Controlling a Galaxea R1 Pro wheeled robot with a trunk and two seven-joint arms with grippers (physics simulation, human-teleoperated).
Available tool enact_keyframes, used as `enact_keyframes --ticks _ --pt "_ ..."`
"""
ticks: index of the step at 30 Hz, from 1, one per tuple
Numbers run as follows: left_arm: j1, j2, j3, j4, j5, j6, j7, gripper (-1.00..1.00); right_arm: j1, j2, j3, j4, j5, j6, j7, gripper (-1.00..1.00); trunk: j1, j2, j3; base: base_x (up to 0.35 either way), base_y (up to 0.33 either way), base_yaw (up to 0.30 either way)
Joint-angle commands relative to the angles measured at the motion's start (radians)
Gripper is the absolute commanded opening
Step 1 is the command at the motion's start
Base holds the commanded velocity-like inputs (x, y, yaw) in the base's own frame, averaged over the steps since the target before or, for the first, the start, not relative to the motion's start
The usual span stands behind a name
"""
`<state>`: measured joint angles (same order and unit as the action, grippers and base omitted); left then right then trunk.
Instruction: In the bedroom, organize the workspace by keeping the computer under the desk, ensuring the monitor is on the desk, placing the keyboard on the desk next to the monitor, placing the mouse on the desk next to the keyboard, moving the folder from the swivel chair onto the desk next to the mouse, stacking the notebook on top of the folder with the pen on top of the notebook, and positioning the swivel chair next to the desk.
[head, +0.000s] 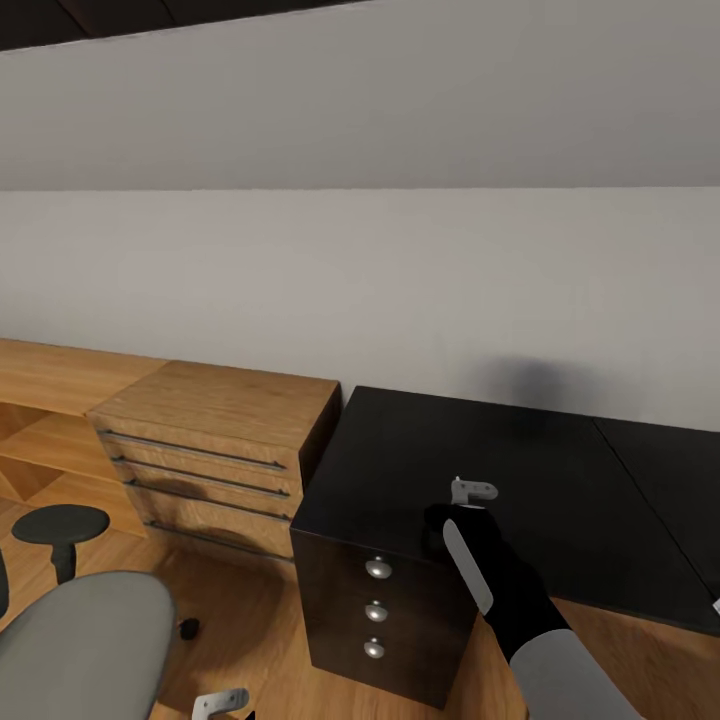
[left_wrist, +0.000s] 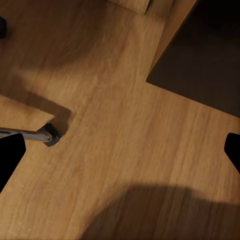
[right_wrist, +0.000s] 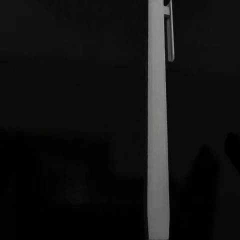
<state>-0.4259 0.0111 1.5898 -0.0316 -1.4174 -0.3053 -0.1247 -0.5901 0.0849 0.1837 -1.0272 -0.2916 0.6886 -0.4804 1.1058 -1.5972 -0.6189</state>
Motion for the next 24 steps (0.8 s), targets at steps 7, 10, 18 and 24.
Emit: enact_keyframes --ticks 7,10,18,24 --pt "-0.001 0.0 0.008 -0.002 -0.004 -0.001 -0.007 1.0 0.0 -0.001 0.002 0.062 -0.009 0.006 -0.01 1.0 0.004 -0.007 -0.004 0.0 0.0 0.0" --pt "-0.001 0.0 0.008 -0.002 -0.004 -0.001 -0.007 1.0 0.0 -0.001 0.002 0.062 -0.009 0.005 -0.01 1.0 0.015 -0.028 -0.014 0.0 0.0 0.0" --pt "-0.001 0.0 0.008 -0.002 -0.005 -0.001 -0.009 1.0 0.0 -0.001 0.002 0.062 -0.009 0.005 -0.011 1.0 0.019 -0.035 -0.017 0.0 0.0 0.0" --pt "-0.001 0.0 0.009 -0.002 -0.005 -0.001 -0.009 1.0 0.0 -0.001 0.002 0.062 -0.007 0.005 -0.013 -1.0 0.019 -0.035 -0.017 0.0 0.0 0.0"
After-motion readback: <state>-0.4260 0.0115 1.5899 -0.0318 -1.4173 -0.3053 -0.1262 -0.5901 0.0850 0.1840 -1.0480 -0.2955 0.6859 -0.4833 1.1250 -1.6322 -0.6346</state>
